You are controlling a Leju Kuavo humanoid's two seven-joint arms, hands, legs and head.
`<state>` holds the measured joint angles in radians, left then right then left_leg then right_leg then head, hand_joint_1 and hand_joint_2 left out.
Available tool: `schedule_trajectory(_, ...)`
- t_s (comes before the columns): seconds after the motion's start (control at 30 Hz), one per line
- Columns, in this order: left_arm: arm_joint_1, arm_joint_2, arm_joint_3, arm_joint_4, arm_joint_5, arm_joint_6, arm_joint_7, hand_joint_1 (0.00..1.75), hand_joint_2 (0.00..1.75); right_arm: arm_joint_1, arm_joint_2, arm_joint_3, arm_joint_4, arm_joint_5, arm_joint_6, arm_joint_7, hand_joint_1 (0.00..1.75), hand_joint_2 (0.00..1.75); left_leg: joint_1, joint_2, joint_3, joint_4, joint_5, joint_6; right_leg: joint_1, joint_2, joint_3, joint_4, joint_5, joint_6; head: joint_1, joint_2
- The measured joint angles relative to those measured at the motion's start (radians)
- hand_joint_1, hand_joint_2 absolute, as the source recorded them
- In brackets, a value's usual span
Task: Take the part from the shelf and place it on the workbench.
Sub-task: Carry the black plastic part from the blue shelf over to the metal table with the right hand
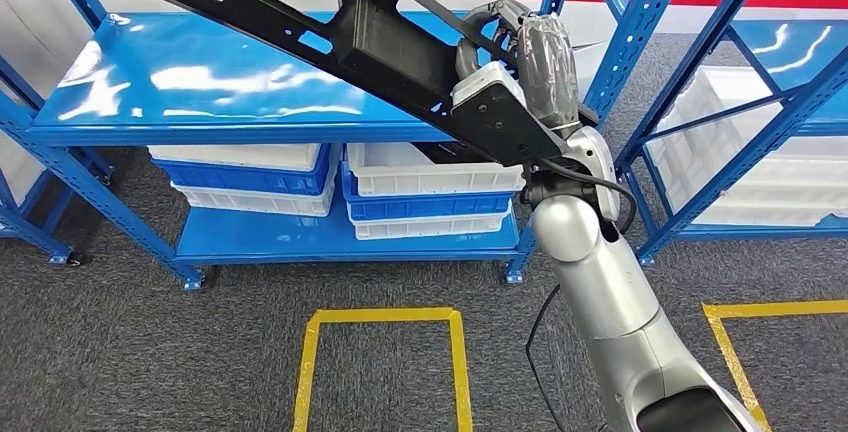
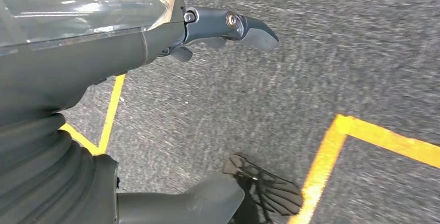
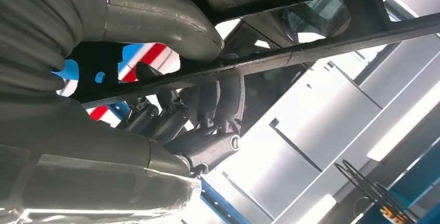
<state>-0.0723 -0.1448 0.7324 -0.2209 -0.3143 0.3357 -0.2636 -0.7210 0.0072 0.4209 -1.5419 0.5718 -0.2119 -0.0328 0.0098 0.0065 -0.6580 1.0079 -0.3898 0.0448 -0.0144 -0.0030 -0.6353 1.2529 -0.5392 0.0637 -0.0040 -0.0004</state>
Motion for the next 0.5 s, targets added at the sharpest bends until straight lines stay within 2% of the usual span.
schedule_trajectory(0.03,0.000,0.000,0.000,0.000,0.000,0.000,0.000,0.00,1.75,-0.001,0.000,0.000,0.000,0.000,0.000,0.000,1.75,1.75,-0.001,0.000,-0.012,0.001,0.011,-0.004,0.001,0.000,0.058,-0.074,0.011,-0.001,0.000,0.000)
schedule_trajectory(0.07,-0.001,0.000,0.000,0.000,0.000,0.000,0.000,0.00,1.75,-0.002,0.002,0.000,0.000,0.000,0.000,-0.001,1.75,1.75,-0.002,0.000,-0.021,0.001,0.023,-0.008,0.005,0.000,0.117,-0.159,0.007,-0.007,0.000,0.000)
schedule_trajectory(0.1,-0.001,0.000,0.000,0.000,0.000,0.000,0.001,0.00,1.75,-0.003,0.003,0.000,0.001,0.001,-0.001,-0.002,1.75,1.75,-0.003,0.000,-0.027,0.000,0.035,-0.013,0.009,0.001,0.156,-0.224,-0.002,-0.017,-0.001,0.000)
schedule_trajectory(0.13,-0.001,0.000,0.000,0.000,0.000,0.000,0.003,0.00,1.75,-0.004,0.005,0.000,0.001,0.001,-0.002,-0.004,1.75,1.75,-0.004,0.000,-0.029,-0.003,0.045,-0.019,0.013,0.002,0.178,-0.266,-0.011,-0.027,-0.001,0.000)
schedule_trajectory(0.17,0.000,0.000,0.000,0.000,0.000,0.000,0.005,0.00,1.75,-0.004,0.006,0.000,0.002,0.002,-0.003,-0.007,1.75,1.75,-0.004,0.000,-0.031,-0.007,0.057,-0.025,0.016,0.003,0.180,-0.284,-0.012,-0.037,-0.002,0.000)
schedule_trajectory(0.2,0.000,0.000,0.000,0.000,-0.002,0.001,0.008,0.00,1.75,-0.003,0.007,0.000,0.004,0.003,-0.005,-0.009,1.75,1.75,-0.002,0.000,-0.033,-0.010,0.062,-0.031,0.010,0.003,0.170,-0.282,-0.002,-0.046,-0.004,0.000)
schedule_trajectory(0.23,0.001,0.001,0.000,0.000,-0.005,0.001,0.012,0.00,1.75,-0.002,0.007,0.000,0.006,0.003,-0.007,-0.013,1.75,1.75,0.000,-0.002,-0.038,-0.005,0.052,-0.037,0.005,0.002,0.165,-0.282,0.008,-0.056,-0.004,0.000)
schedule_trajectory(0.27,0.002,0.001,0.000,0.001,-0.009,0.003,0.017,0.00,1.75,0.001,0.007,-0.001,0.008,0.004,-0.010,-0.016,1.75,1.75,0.003,-0.003,-0.048,0.016,0.019,-0.043,0.000,0.000,0.158,-0.283,0.021,-0.068,-0.006,0.000)
schedule_trajectory(0.3,0.002,0.001,0.000,0.001,-0.013,0.006,0.023,0.00,1.75,0.005,0.007,-0.002,0.009,0.004,-0.015,-0.020,1.75,1.75,0.005,-0.005,-0.062,0.057,-0.030,-0.049,-0.004,-0.002,0.148,-0.284,0.034,-0.077,-0.008,0.000)
schedule_trajectory(0.33,0.002,0.001,0.000,0.002,-0.018,0.009,0.030,0.00,1.75,0.011,0.007,-0.003,0.009,0.004,-0.019,-0.024,1.75,1.75,0.007,-0.006,-0.079,0.118,-0.087,-0.054,-0.002,-0.003,0.137,-0.283,0.047,-0.083,-0.009,0.000)
schedule_trajectory(0.37,0.002,0.001,0.000,0.002,-0.021,0.013,0.036,0.00,1.75,0.018,0.006,-0.005,0.010,0.004,-0.023,-0.027,1.75,1.75,0.008,-0.006,-0.094,0.189,-0.133,-0.060,-0.001,-0.004,0.121,-0.281,0.060,-0.085,-0.010,0.000)
schedule_trajectory(0.4,0.002,0.001,0.000,0.003,-0.024,0.016,0.041,0.00,1.75,0.028,0.006,-0.009,0.009,0.003,-0.026,-0.028,1.75,1.75,0.010,-0.007,-0.101,0.249,-0.154,-0.065,0.000,-0.004,0.104,-0.279,0.073,-0.084,-0.010,0.000)
schedule_trajectory(0.43,0.002,0.002,0.000,0.003,-0.027,0.018,0.044,0.00,1.75,0.039,0.006,-0.012,0.009,0.003,-0.027,-0.030,1.75,1.75,0.012,-0.007,-0.097,0.285,-0.153,-0.069,0.001,-0.004,0.088,-0.275,0.083,-0.082,-0.010,0.000)
schedule_trajectory(0.47,0.002,0.002,0.000,0.003,-0.032,0.019,0.046,0.00,1.75,0.050,0.006,-0.017,0.008,0.004,-0.028,-0.030,1.75,1.75,0.015,-0.006,-0.074,0.286,-0.134,-0.071,0.000,-0.004,0.071,-0.270,0.092,-0.078,-0.010,0.000)
schedule_trajectory(0.5,0.002,0.002,0.000,0.003,-0.037,0.020,0.047,0.00,1.75,0.061,0.006,-0.021,0.005,0.007,-0.030,-0.030,1.75,1.75,0.018,-0.006,-0.035,0.252,-0.110,-0.072,0.000,-0.003,0.055,-0.264,0.099,-0.074,-0.011,0.000)
